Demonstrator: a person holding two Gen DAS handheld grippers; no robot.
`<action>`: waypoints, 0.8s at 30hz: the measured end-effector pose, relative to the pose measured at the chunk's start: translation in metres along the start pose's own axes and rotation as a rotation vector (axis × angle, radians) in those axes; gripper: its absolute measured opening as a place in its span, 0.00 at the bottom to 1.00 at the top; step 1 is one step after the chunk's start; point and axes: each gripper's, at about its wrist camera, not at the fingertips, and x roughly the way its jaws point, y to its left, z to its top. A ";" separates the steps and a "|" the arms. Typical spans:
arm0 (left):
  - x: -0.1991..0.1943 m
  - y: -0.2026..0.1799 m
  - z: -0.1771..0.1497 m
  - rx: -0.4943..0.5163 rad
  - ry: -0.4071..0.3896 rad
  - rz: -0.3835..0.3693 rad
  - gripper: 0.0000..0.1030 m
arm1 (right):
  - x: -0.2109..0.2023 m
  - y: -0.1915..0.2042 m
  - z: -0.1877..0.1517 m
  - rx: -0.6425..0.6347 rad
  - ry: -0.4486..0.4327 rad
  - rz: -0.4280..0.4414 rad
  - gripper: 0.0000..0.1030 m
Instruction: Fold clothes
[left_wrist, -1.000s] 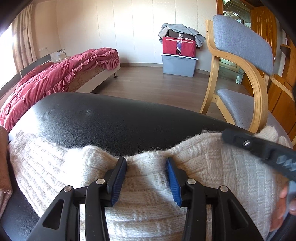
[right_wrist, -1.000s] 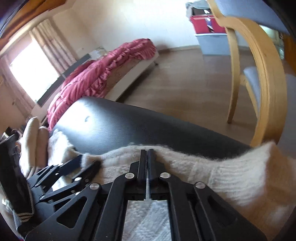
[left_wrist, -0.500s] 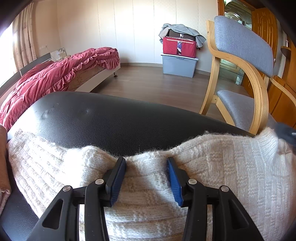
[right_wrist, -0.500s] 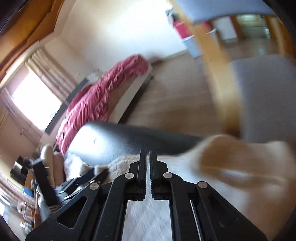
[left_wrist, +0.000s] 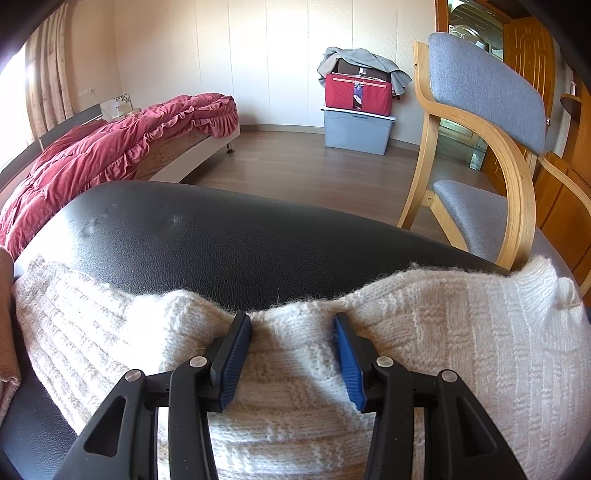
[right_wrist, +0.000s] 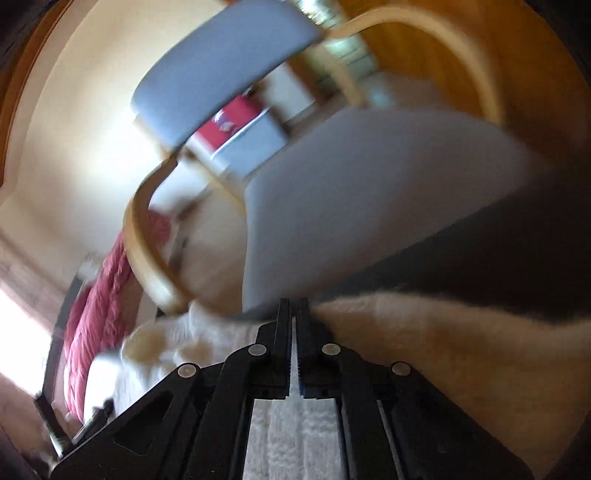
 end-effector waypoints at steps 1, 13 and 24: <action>0.000 0.000 0.000 0.001 0.000 0.001 0.45 | 0.000 -0.001 0.000 0.010 -0.005 -0.005 0.00; -0.002 -0.003 -0.002 0.019 -0.008 0.025 0.46 | -0.060 -0.034 0.006 0.051 -0.016 0.103 0.27; -0.003 0.005 -0.002 -0.012 -0.017 0.004 0.49 | -0.082 -0.088 0.000 0.189 -0.105 0.021 0.00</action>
